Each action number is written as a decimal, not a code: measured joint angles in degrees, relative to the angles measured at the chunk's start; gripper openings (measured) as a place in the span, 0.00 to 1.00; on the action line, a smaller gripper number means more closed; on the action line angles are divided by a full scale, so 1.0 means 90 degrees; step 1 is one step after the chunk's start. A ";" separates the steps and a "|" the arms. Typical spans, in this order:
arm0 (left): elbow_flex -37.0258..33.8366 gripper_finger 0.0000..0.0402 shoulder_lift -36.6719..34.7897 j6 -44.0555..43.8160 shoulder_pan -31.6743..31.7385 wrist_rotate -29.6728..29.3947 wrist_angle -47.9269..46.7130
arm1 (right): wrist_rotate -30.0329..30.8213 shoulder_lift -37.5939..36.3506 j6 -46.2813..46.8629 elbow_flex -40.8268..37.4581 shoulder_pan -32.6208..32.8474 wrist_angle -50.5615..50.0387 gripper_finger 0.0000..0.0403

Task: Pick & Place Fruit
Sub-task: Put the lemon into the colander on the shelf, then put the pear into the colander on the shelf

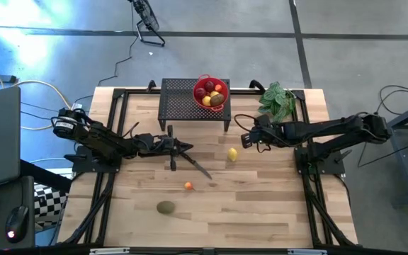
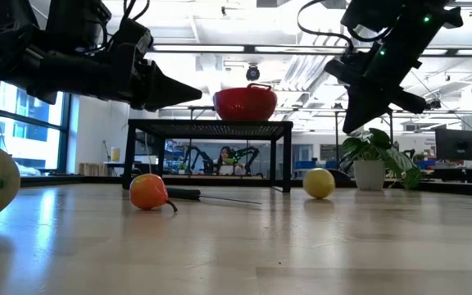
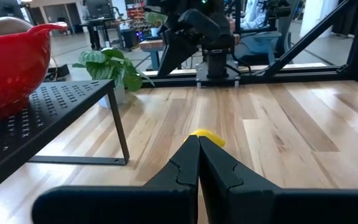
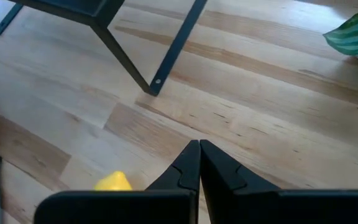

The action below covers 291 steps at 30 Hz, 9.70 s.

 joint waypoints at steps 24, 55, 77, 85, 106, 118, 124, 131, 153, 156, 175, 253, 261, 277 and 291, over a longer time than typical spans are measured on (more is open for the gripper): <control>0.0000 0.00 0.0000 -0.0126 0.0000 0.0002 -0.0205 | 0.0337 0.0153 -0.0136 0.0000 0.0186 0.2075 0.01; 0.0005 0.00 -0.0002 0.0012 0.0000 0.0003 -0.0266 | -0.0126 0.0961 0.0481 0.2428 0.0438 -0.1215 0.01; 0.0007 0.00 -0.0002 0.0121 0.0000 0.0005 -0.0335 | -0.1391 0.2897 0.1514 0.2484 0.0278 -0.2651 0.36; 0.0007 0.00 -0.0002 0.0119 0.0000 0.0005 -0.0411 | -0.1713 0.3036 0.1690 0.2484 0.0267 -0.2534 0.65; 0.0005 0.00 -0.0002 0.0097 -0.0001 0.0005 -0.0478 | -0.1657 0.3722 0.1647 0.2484 0.0308 -0.2002 0.65; 0.0005 0.00 -0.0002 0.0100 0.0000 0.0007 -0.0478 | -0.1536 0.3983 0.1642 0.2482 0.0303 -0.2013 0.54; 0.0005 0.00 -0.0002 0.0097 0.0000 0.0007 -0.0478 | -0.1797 0.3976 0.1663 0.2484 0.0297 -0.2026 0.51; 0.0005 0.00 -0.0002 0.0089 -0.0001 0.0007 -0.0481 | -0.1886 0.3976 0.1673 0.2482 0.0296 -0.2042 0.57; 0.0002 0.00 -0.0002 -0.0075 -0.0002 0.0022 -0.0629 | -0.2152 0.3976 0.1632 0.2477 0.0291 -0.2257 0.58; 0.0002 0.00 -0.0001 -0.0078 -0.0002 0.0019 -0.0629 | -0.2172 0.3976 0.1630 0.2477 0.0291 -0.2253 0.58; 0.0002 0.00 -0.0002 -0.0092 -0.0002 0.0000 -0.0630 | -0.2002 0.3976 0.1505 0.2477 0.0294 -0.2251 0.52; 0.0005 0.00 0.0000 -0.0167 -0.0002 0.0005 -0.0420 | -0.1311 0.2579 -0.4871 0.2498 -0.2512 0.4860 0.35; 0.0005 0.00 0.0000 -0.0209 -0.0002 0.0005 -0.0425 | -0.1331 0.2209 -0.5693 0.2499 -0.2387 0.5314 0.26; 0.0005 0.00 0.0000 -0.0219 0.0000 0.0005 -0.0432 | -0.1357 0.0899 -0.5997 0.2501 -0.1508 0.4023 0.26; 0.0005 0.00 0.0000 -0.0238 -0.0002 0.0005 -0.0440 | -0.1358 0.1005 -0.5996 0.2500 -0.1354 0.3892 0.26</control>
